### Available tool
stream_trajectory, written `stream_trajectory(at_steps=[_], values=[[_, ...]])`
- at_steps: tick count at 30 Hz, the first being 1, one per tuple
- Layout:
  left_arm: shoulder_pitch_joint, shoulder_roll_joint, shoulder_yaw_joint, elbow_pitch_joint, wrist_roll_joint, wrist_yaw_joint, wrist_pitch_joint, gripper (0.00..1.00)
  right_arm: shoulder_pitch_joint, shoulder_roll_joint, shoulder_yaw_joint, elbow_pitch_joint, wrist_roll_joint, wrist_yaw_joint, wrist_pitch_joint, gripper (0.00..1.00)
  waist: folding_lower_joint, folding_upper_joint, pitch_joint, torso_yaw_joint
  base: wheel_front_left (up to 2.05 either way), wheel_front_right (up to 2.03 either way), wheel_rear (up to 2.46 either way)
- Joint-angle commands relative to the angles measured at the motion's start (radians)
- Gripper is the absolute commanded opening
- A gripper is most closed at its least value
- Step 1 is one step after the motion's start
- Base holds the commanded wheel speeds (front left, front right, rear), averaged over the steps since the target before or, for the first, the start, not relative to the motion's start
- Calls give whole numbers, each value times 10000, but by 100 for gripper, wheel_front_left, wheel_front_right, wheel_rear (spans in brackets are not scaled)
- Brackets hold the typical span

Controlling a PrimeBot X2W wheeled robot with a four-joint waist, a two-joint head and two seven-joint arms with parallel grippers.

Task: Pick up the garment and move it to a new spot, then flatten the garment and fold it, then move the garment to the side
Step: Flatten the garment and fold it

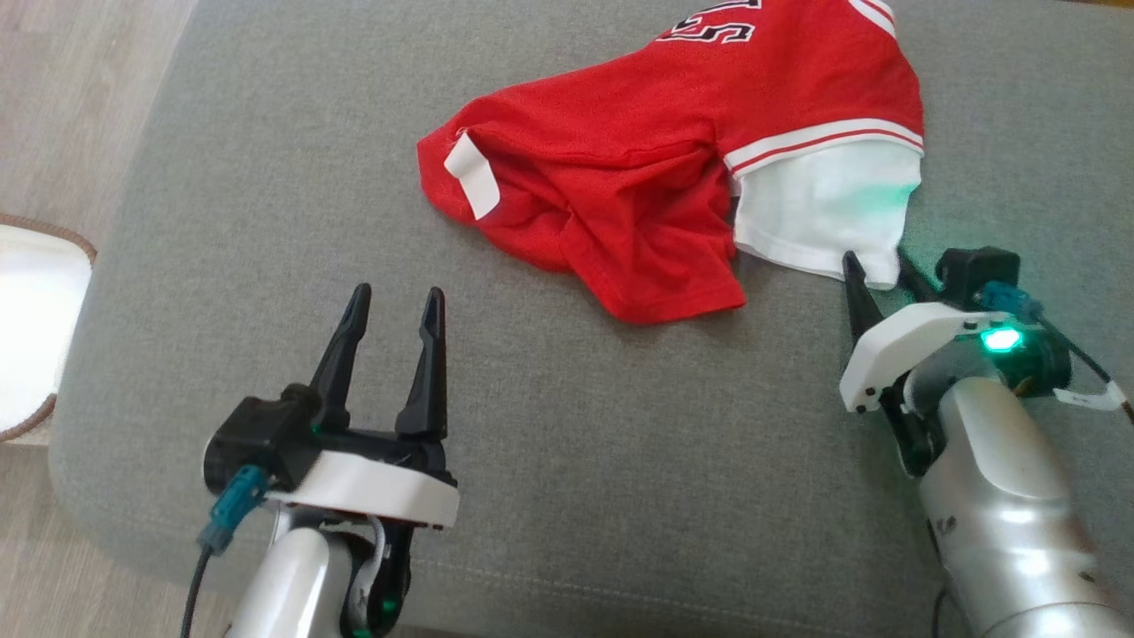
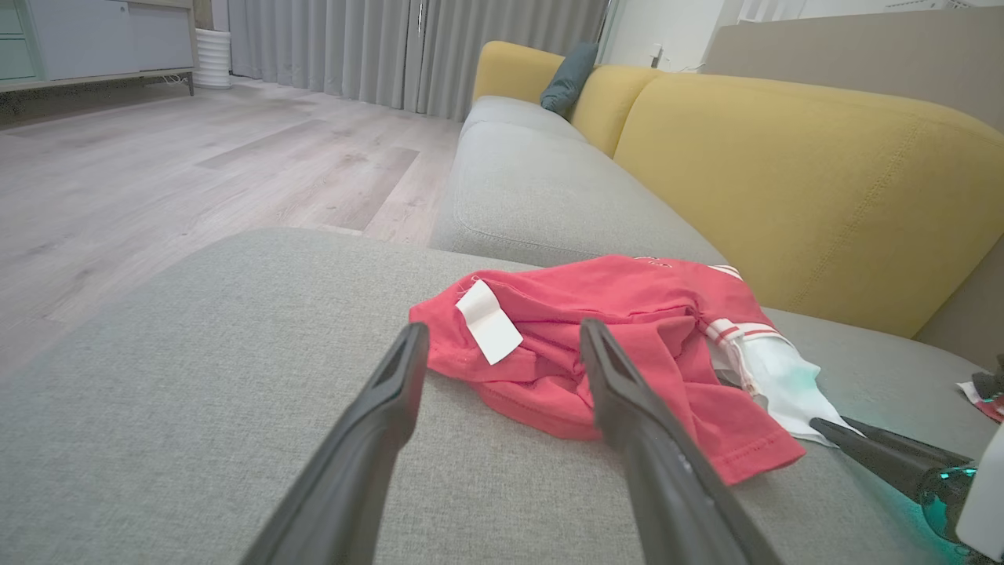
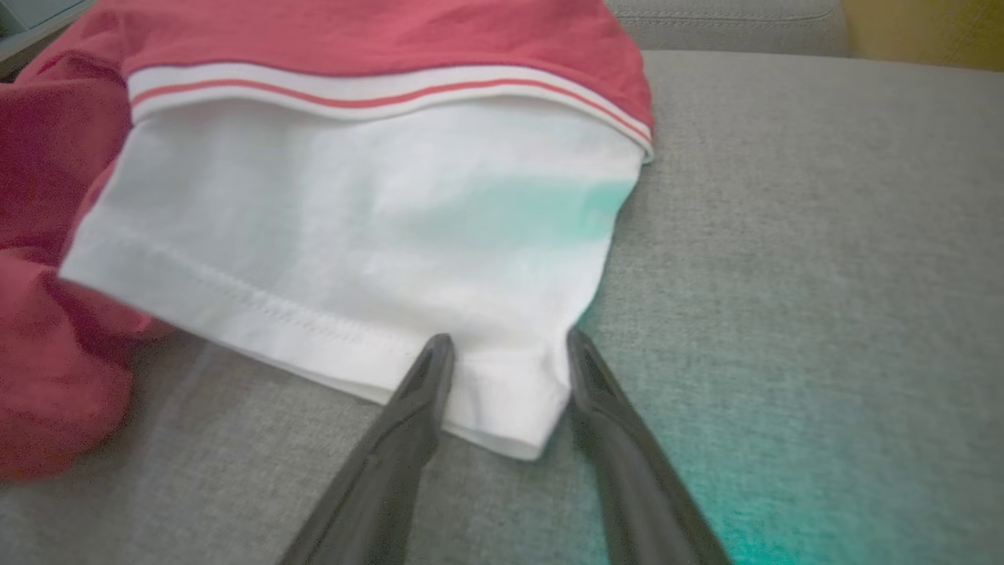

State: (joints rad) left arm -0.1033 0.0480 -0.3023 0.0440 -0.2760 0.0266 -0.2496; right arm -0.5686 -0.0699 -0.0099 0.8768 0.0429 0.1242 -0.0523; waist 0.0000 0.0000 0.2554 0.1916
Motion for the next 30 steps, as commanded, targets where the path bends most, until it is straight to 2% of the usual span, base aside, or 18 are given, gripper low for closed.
stream_trajectory(at_steps=[1,2,3,8,13,22,26,30], values=[[-175,22,405,-274,-46,40,-122,100,-27,194,371,11,2,65,138,27,0,0,-46,-30,0,0,0],[-153,22,433,-269,-47,53,-122,100,-34,194,442,38,49,65,134,4,0,0,-85,-68,0,0,0],[-129,22,469,-269,-44,64,-122,100,-39,194,496,22,94,65,73,0,0,0,-125,-123,0,0,0],[-4,22,622,-305,39,53,-122,100,40,195,439,-557,163,65,-522,0,0,0,-355,-524,0,0,0],[185,22,787,-309,160,-3,-122,100,758,164,136,-2096,176,65,-760,0,0,0,-605,-1025,0,0,0],[399,22,978,-312,351,-123,-122,100,3496,-171,-674,-5617,176,65,852,0,0,0,-818,-1664,0,0,0],[377,22,990,-292,401,-192,-122,100,4159,-162,-862,-6147,178,65,1290,0,0,0,-776,-1738,0,0,0],[359,22,970,-255,442,-242,-122,100,4592,-51,-1057,-6170,65,65,1500,0,0,0,-715,-1777,0,0,0]])
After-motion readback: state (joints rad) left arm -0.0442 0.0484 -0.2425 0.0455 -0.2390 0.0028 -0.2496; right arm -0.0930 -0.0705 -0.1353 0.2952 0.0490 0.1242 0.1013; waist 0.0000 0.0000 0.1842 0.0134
